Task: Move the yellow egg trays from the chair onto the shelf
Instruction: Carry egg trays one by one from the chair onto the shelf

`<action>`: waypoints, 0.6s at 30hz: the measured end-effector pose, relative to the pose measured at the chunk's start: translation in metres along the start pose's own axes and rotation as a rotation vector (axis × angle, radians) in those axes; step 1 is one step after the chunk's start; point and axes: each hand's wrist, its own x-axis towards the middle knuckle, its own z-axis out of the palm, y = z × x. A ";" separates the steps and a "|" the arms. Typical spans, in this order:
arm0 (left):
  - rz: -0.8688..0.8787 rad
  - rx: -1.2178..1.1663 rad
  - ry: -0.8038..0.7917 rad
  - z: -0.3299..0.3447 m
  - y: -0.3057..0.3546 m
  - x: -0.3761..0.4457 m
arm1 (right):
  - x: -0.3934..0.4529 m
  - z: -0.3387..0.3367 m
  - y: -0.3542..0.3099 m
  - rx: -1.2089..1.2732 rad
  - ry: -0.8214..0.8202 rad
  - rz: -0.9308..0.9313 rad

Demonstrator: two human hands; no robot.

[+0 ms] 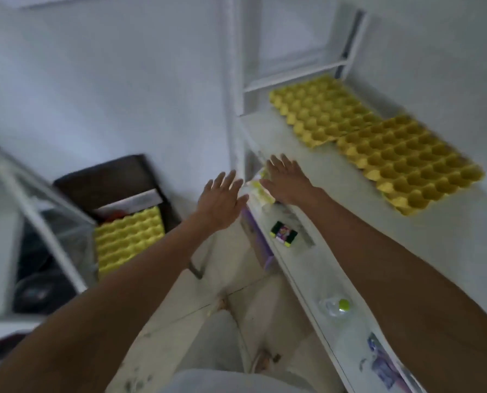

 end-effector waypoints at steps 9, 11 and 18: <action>-0.554 -0.114 -0.165 0.056 -0.136 -0.193 | 0.017 0.078 -0.204 -0.065 -0.238 -0.366; -0.634 -0.173 -0.195 0.070 -0.157 -0.228 | 0.015 0.097 -0.238 -0.082 -0.303 -0.408; -0.683 -0.235 -0.283 0.100 -0.220 -0.319 | 0.018 0.156 -0.324 -0.024 -0.446 -0.405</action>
